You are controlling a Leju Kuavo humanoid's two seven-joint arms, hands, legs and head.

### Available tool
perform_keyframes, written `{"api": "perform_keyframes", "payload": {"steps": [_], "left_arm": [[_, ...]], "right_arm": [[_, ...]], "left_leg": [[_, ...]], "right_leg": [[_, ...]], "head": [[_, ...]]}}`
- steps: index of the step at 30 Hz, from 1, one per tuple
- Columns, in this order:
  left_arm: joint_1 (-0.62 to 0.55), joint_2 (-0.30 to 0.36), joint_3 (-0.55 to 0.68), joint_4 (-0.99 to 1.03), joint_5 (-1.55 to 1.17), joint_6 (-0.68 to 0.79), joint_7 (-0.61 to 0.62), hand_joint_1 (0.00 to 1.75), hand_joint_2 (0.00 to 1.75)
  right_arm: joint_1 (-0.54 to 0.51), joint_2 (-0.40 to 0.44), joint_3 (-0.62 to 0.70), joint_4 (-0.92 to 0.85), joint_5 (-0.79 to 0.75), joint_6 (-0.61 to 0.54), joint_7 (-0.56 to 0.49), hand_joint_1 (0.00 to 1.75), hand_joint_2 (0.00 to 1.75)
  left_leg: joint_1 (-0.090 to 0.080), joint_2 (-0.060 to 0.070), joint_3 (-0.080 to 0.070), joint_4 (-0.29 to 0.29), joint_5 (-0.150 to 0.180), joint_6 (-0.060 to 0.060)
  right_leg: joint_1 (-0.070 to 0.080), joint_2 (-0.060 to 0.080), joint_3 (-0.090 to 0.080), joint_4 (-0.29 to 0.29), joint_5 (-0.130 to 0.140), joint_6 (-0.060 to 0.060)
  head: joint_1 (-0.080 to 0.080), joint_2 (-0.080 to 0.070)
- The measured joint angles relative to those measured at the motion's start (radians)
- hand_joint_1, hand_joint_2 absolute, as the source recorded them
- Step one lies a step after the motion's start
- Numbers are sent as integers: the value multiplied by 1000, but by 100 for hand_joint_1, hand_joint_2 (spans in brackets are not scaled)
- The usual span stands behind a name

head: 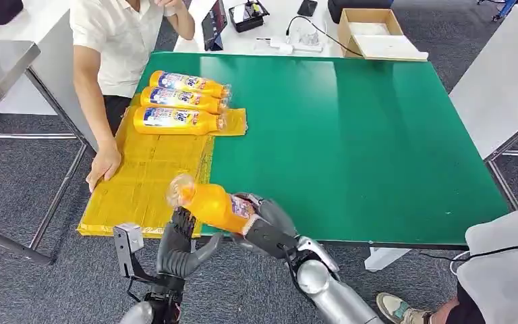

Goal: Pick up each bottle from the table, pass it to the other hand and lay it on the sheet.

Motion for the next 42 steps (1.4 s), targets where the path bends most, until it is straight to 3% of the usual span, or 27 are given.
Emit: {"api": "perform_keyframes", "payload": {"steps": [20,21,22,28,29,30,37,38,39,40,41,42], "left_arm": [[-35,-2,-26,8,18,7,-2,0,175],[-36,-2,-26,9,29,-5,4,37,175],[-36,-2,-26,10,35,-12,6,175,175],[-64,-3,-22,47,108,-79,29,175,175],[-69,-3,-20,56,128,-101,29,175,175],[-72,-3,-16,63,152,-125,28,175,175],[-74,-3,12,69,242,-228,23,175,175],[-74,-3,14,69,245,-230,23,175,175],[-74,-3,15,69,245,-231,23,175,175],[-74,-3,16,69,245,-232,23,175,175],[-74,-3,18,69,246,-233,23,175,175],[-74,-3,19,69,247,-237,23,175,175]], "right_arm": [[5,20,70,48,2,-37,-31,175,175],[0,21,71,57,4,-37,-30,175,175],[-6,21,73,66,8,-37,-29,175,175],[-27,33,87,104,28,-38,-33,175,175],[-30,34,89,108,27,-38,-34,143,175],[-32,35,89,110,21,-36,-40,23,175],[-34,44,87,111,-75,23,-78,23,175],[-35,45,87,111,-77,24,-79,2,175],[-35,45,87,111,-79,25,-80,9,175],[-35,45,87,111,-80,25,-80,52,175],[-35,46,87,111,-80,26,-80,133,175],[-35,47,87,111,-87,32,-82,133,175]], "left_leg": [[0,0,-1,0,0,0],[0,0,-1,0,0,0],[0,0,-1,0,0,0],[0,-1,-1,0,0,0],[0,-1,-1,0,0,0],[0,-1,-1,0,0,0],[0,-1,-1,0,0,0],[0,-1,-1,0,0,0],[0,-1,-1,0,0,0],[0,-1,-1,0,0,0],[0,-1,-1,0,0,0],[0,-1,-1,0,0,0]], "right_leg": [[0,0,-1,0,0,0],[0,0,-1,0,0,0],[0,0,-1,0,0,0],[0,-1,0,0,0,0],[0,-1,0,0,0,0],[0,0,0,0,0,0],[0,0,-1,0,0,0],[0,-1,-1,0,0,0],[0,-1,-1,0,0,0],[0,-1,-1,0,0,0],[0,-1,-1,0,0,0],[0,-1,-1,0,0,0]], "head": [[0,0],[0,0],[0,0],[0,0],[0,0],[0,0],[0,0],[-1,0],[0,0],[0,0],[0,0],[0,0]]}}
